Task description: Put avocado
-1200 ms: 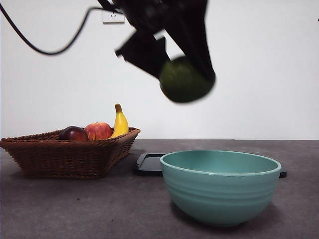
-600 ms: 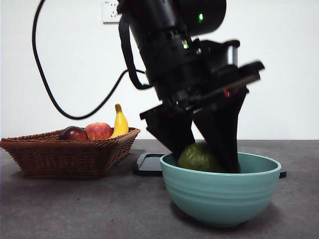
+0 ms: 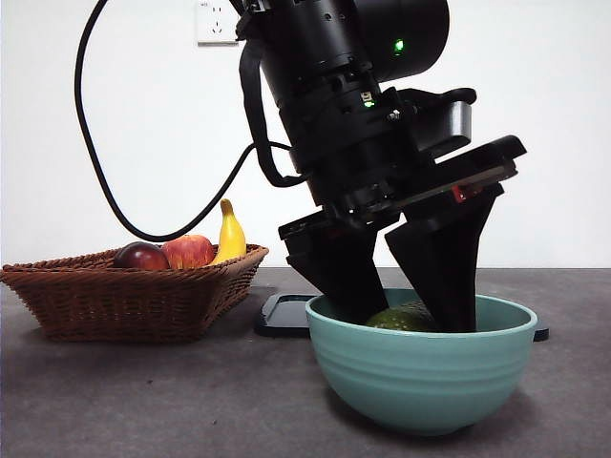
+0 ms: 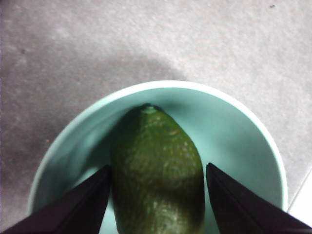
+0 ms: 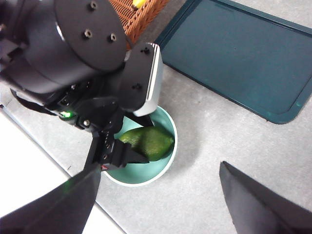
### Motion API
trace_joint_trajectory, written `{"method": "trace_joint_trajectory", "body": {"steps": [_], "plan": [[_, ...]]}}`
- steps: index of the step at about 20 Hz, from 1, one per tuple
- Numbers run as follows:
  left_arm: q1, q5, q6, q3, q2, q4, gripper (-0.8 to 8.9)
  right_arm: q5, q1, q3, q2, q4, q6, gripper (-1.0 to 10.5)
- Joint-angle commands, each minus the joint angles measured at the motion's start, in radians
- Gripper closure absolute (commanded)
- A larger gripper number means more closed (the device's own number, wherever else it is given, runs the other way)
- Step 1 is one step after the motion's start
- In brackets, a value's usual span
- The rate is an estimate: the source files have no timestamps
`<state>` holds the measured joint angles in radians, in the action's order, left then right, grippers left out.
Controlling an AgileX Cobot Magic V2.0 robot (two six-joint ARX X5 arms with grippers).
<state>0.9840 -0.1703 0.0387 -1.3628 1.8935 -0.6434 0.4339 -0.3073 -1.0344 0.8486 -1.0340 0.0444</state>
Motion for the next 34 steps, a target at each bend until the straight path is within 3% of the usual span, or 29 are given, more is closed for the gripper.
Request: {"method": "trace_joint_trajectory", "body": {"steps": [1,12,24,28,34], "plan": [[0.020,0.002,-0.012,-0.018,0.026,0.009,4.97,0.000,-0.005,-0.021,0.006,0.009,-0.011,5.5],[-0.033,0.002,-0.003,-0.039,-0.169,-0.002,4.99,0.000,-0.005,-0.021,0.006,0.009,-0.011,5.5],[-0.371,0.000,-0.029,-0.018,-0.591,-0.179,5.02,-0.001,-0.005,-0.021,0.007,0.009,-0.011,5.5],[-0.442,-0.127,-0.023,0.146,-0.734,-0.179,5.02,0.000,-0.005,-0.021,0.008,0.009,-0.011,5.5],[-0.440,-0.341,-0.004,0.430,-0.925,-0.188,5.03,0.004,-0.005,-0.021,0.043,0.008,-0.012,5.5]]}}
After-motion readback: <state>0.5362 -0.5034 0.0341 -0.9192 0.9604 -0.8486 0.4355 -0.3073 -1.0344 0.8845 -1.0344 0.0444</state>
